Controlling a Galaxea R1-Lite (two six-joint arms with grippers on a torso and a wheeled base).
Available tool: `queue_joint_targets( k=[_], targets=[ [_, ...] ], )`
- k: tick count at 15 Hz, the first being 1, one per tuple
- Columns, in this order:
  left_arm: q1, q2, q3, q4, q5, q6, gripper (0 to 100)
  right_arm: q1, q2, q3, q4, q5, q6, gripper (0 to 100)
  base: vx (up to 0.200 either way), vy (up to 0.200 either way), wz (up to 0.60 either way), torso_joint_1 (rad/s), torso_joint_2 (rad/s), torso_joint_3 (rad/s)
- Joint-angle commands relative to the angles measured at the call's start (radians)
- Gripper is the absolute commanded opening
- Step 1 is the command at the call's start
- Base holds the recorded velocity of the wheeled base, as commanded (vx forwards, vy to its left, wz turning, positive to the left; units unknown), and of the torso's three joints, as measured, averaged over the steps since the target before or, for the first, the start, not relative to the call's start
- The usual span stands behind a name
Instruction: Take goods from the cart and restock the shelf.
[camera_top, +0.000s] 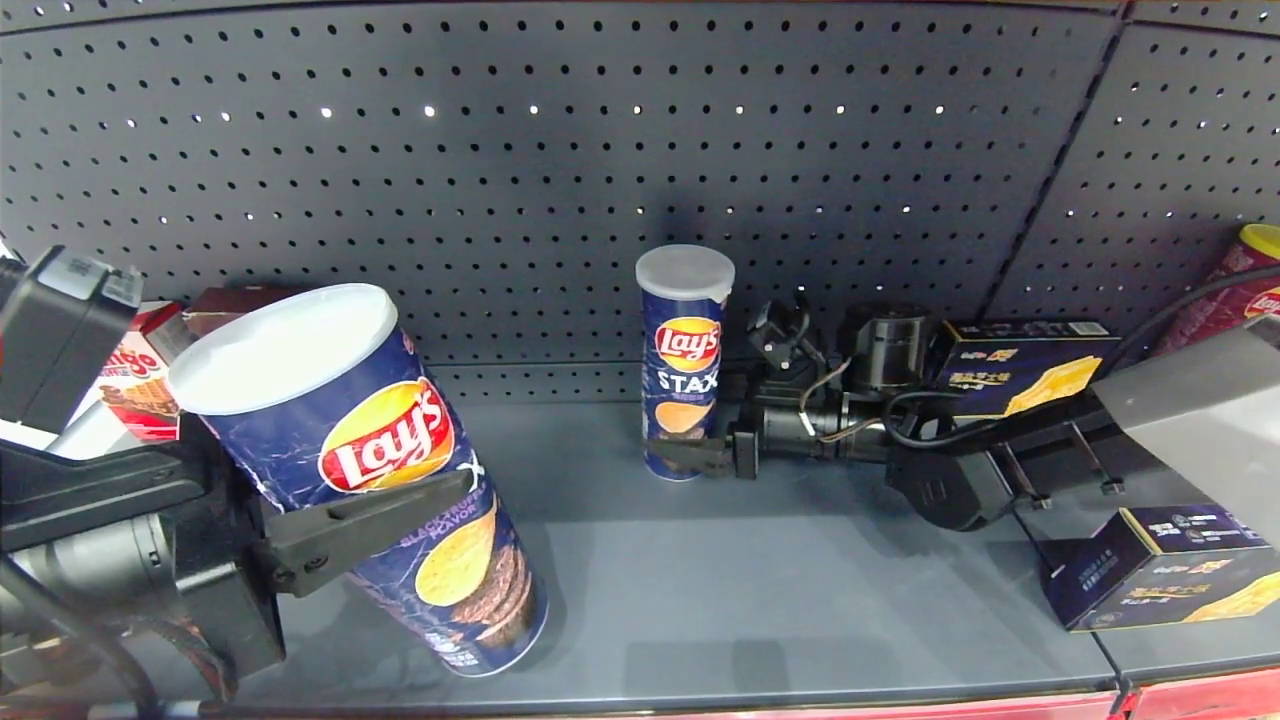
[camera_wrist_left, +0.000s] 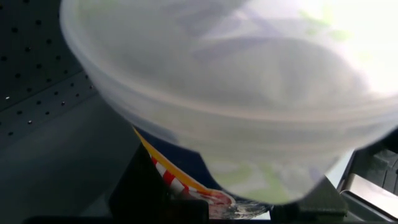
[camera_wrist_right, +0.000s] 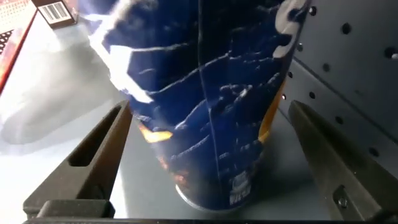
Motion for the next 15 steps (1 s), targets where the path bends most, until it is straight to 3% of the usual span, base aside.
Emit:
queue_joint_targets(
  k=[1, 2, 8, 15],
  targets=[
    [0.0, 0.001, 0.005, 0.0, 0.001, 0.0, 0, 0.005, 0.037, -0.024, -0.014, -0.004, 0.0, 100, 0.0, 0.0, 0.0, 0.0, 0.0, 0.0],
    [0.0, 0.001, 0.005, 0.0, 0.001, 0.0, 0, 0.009, 0.04, -0.029, -0.015, -0.01, 0.0, 0, 0.0, 0.0, 0.0, 0.0, 0.0, 0.0],
    [0.0, 0.001, 0.006, 0.0, 0.001, 0.0, 0, 0.017, 0.008, 0.005, -0.022, -0.028, 0.0, 0, 0.0, 0.0, 0.0, 0.0, 0.0, 0.0],
    [0.0, -0.002, 0.006, -0.001, 0.001, 0.001, 0, 0.068, -0.189, 0.188, -0.026, -0.082, 0.0, 0, 0.0, 0.0, 0.0, 0.0, 0.0, 0.0]
  ],
)
